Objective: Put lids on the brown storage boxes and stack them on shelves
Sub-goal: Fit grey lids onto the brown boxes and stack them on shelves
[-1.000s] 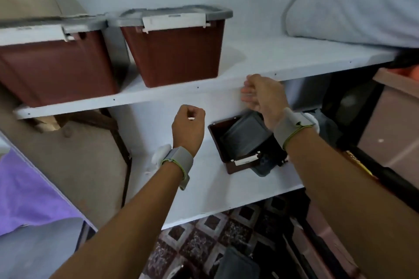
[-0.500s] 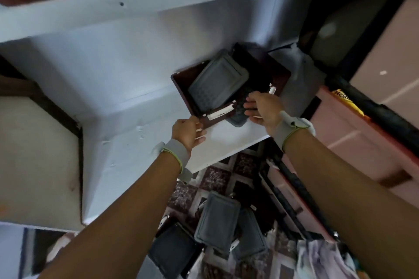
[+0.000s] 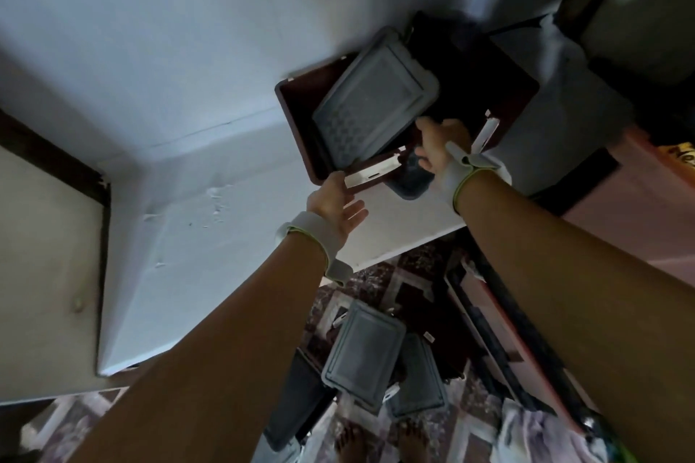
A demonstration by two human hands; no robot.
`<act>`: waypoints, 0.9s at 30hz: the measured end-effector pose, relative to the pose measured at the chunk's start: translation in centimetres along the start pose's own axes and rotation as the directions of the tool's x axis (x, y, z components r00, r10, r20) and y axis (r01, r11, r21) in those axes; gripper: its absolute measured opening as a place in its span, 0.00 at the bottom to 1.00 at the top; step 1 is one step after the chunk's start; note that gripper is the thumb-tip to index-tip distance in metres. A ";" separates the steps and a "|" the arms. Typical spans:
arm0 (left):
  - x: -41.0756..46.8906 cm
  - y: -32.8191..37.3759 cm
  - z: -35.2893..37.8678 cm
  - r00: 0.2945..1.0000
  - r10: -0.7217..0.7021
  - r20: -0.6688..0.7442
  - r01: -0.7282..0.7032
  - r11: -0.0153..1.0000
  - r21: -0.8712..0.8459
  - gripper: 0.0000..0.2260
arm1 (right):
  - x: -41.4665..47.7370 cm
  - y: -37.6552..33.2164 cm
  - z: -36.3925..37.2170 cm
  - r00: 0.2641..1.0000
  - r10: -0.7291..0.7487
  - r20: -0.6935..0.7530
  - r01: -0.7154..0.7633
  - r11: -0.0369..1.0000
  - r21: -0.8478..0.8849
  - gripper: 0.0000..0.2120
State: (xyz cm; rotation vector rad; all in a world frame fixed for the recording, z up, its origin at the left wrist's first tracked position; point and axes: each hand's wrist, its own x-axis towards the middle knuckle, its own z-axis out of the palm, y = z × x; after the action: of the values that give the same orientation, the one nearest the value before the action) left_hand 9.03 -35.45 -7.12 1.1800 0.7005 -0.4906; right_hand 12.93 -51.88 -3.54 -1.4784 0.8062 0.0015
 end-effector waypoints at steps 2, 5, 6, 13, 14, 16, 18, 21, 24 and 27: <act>0.8 0.0 0.7 1.000 -0.023 -0.004 0.023 0.998 -0.055 0.19 | 0.9 -0.5 0.1 1.000 0.002 0.026 -0.003 0.999 0.048 0.29; 1.5 0.1 1.5 0.999 -0.049 0.006 0.049 0.995 -0.086 0.22 | 2.1 -1.1 0.3 0.999 -0.010 0.043 0.007 0.998 0.065 0.33; 1.7 0.2 1.6 0.999 -0.050 0.009 0.050 0.995 -0.085 0.22 | 2.4 -1.2 0.5 0.998 -0.008 0.055 0.004 0.997 0.075 0.32; 3.0 -0.3 0.6 0.999 -0.034 -0.009 0.033 0.997 -0.071 0.10 | 3.4 -1.5 0.9 0.990 0.000 0.139 -0.012 0.996 0.089 0.22; 3.2 -0.4 0.4 0.999 -0.029 -0.024 0.027 0.997 -0.068 0.10 | 3.4 -1.4 1.0 0.989 0.007 0.147 -0.018 0.997 0.074 0.23; 3.4 -0.4 -0.3 0.999 -0.023 -0.045 0.019 0.996 -0.083 0.07 | 3.1 -1.1 1.1 0.990 0.013 0.143 -0.022 0.998 0.060 0.22; 3.5 -0.4 -1.0 0.998 -0.019 -0.055 0.013 0.994 -0.112 0.08 | 2.9 -0.6 1.3 0.989 0.030 0.143 -0.039 0.997 0.067 0.21; 3.2 -0.6 -2.3 0.995 0.000 -0.096 -0.017 0.985 -0.173 0.12 | 1.9 -0.1 1.6 0.984 0.052 0.171 -0.072 0.991 0.115 0.22; 2.6 -0.8 -4.7 0.989 0.016 -0.146 -0.051 0.970 -0.237 0.16 | 0.3 -0.1 2.3 0.984 0.024 0.174 -0.055 0.984 0.172 0.22; 2.2 -0.8 -6.9 0.975 0.006 -0.222 -0.063 0.966 -0.249 0.19 | -0.6 -0.9 2.6 0.992 -0.006 0.127 -0.017 0.984 0.179 0.21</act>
State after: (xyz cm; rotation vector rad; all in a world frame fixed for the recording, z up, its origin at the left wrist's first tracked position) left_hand 8.39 -29.18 -10.70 1.0092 0.9035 -0.2325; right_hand 14.15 -49.46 -2.82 -1.2920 0.6891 0.0259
